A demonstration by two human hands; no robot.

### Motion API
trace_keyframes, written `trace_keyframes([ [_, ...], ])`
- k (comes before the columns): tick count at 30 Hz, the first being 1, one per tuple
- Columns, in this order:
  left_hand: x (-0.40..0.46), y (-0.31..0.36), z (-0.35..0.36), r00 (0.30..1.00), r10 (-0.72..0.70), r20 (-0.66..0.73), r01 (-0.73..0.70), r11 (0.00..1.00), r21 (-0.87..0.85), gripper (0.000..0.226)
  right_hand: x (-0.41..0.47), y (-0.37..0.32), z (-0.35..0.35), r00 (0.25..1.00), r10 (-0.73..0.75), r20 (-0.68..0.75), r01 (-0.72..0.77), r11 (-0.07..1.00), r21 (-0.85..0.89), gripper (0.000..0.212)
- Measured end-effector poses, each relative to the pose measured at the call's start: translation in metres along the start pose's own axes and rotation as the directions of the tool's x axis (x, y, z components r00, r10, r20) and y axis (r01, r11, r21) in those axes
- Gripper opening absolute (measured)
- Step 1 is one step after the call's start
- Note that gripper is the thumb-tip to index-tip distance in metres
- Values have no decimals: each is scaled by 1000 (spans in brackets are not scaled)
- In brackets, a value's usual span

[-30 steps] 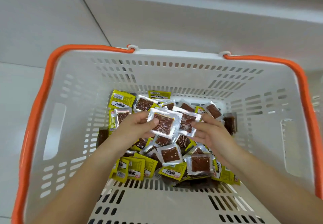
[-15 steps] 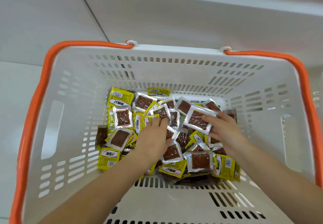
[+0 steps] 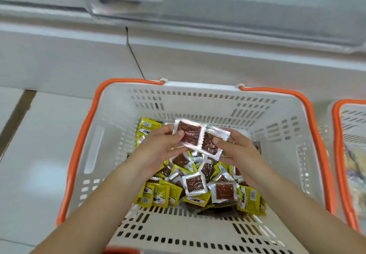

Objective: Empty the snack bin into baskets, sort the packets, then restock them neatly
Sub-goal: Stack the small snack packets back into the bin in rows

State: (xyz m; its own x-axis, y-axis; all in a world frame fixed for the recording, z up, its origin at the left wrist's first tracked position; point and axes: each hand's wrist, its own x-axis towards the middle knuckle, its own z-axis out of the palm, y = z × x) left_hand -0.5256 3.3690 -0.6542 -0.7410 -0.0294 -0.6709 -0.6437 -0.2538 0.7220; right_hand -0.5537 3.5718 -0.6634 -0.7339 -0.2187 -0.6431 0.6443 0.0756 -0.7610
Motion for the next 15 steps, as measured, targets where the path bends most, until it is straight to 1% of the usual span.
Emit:
trace_keyframes([
  [2, -32, 21, 8, 997, 80, -5, -79, 990, 114, 19, -24, -22, 7, 994, -61, 85, 60, 998, 15, 55],
  [3, -49, 32, 13, 993, 114, -4, -113, 985, 131, 21, -37, -34, 9, 989, -99, 106, 96, 995, 32, 54],
  [6, -99, 65, 28, 985, 169, 38, -171, 983, 60, 25, -81, -74, 18, 958, -226, 176, 223, 974, 37, 31],
  [7, -116, 77, 34, 979, 194, 66, -196, 980, 26, 26, -96, -88, 20, 943, -263, 202, 262, 965, 31, 27],
  [8, -132, 88, 40, 970, 228, 89, -230, 973, 8, 26, -110, -101, 21, 927, -300, 226, 304, 953, 20, 28],
  [10, -160, 107, 49, 943, 304, 134, -307, 952, 0, 24, -140, -128, 23, 895, -360, 264, 375, 927, -6, 41],
  [12, -185, 129, 60, 909, 397, 129, -401, 916, 5, 23, -169, -158, 22, 867, -413, 279, 434, 901, -16, 48],
  [13, -189, 135, 66, 891, 444, 101, -447, 894, 15, 22, -178, -169, 22, 858, -429, 283, 452, 892, -17, 47],
  [15, -202, 154, 79, 830, 556, 35, -557, 829, 48, 19, -194, -192, 26, 831, -480, 280, 510, 859, -45, 39],
])
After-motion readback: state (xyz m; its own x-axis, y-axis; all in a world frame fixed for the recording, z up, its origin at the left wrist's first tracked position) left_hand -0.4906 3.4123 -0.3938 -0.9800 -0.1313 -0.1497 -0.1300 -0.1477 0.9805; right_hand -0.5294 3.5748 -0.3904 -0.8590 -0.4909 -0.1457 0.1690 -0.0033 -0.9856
